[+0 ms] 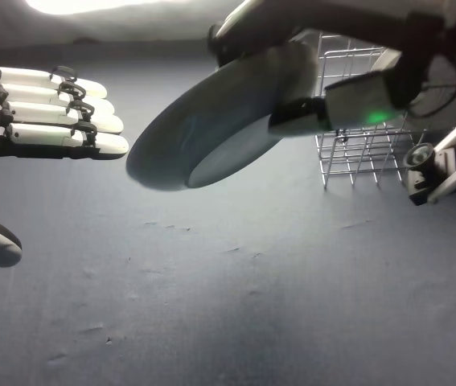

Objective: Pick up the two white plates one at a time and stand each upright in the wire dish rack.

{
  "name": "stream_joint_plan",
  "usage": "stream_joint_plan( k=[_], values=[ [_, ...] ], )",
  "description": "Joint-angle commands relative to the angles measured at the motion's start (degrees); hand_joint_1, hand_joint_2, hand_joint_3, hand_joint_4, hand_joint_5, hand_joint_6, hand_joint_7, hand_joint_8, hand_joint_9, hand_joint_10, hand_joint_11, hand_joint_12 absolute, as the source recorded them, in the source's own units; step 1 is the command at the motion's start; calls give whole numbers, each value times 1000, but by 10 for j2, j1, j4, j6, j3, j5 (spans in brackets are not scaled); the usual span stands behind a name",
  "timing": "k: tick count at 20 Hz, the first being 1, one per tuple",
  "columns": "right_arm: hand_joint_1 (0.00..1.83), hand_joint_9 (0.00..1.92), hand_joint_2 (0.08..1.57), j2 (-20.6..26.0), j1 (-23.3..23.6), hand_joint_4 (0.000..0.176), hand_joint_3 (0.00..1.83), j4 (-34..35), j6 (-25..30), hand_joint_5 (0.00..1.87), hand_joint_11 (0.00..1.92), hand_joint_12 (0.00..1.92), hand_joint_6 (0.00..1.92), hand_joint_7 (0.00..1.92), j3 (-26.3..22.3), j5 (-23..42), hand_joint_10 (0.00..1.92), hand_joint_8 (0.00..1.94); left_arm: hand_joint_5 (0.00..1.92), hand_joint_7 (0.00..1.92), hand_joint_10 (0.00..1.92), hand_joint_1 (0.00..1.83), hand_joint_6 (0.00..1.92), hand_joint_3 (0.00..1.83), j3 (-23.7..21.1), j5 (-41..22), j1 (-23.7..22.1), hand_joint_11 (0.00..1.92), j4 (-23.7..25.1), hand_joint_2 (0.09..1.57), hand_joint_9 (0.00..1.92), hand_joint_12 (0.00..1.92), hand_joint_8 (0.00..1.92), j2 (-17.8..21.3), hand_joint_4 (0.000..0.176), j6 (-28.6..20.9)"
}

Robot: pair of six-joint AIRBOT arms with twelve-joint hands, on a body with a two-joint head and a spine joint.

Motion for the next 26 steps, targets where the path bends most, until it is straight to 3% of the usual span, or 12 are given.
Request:
stream_joint_plan(
  k=[1, 10, 17, 26],
  values=[
    [1483, 825, 1136, 6, 12, 0, 0, 32, 9, 839, 803, 1575, 1151, 926, -2, 71, 1129, 955, 0, 0, 0, 0, 0, 5, 6, -21, -4, 0, -43, 1136, 0, 0, 0, 0, 0, -3],
    [1480, 798, 1143, 58, 34, 0, 0, 177, 12, 836, 791, 1582, 1177, 919, 3, 26, 1152, 962, 0, 0, 0, 0, 0, 0, 51, -22, 25, 0, -40, 1121, 0, 0, 0, -22, 0, -5],
    [1483, 841, 1134, 83, 9, 0, 0, 186, 9, 843, 797, 1582, 1136, 934, 27, 17, 1124, 933, 0, 0, 0, 0, 0, 0, 57, -26, 37, 0, -40, 1127, 0, 0, 0, -29, 0, -5],
    [1483, 845, 1133, 86, -68, 0, 0, 184, 6, 853, 778, 1604, 1108, 948, 64, 49, 1125, 923, 0, 0, 0, 0, 0, 0, 55, -27, 26, 0, -39, 1128, 0, 0, 0, -35, 0, -5]
  ],
)
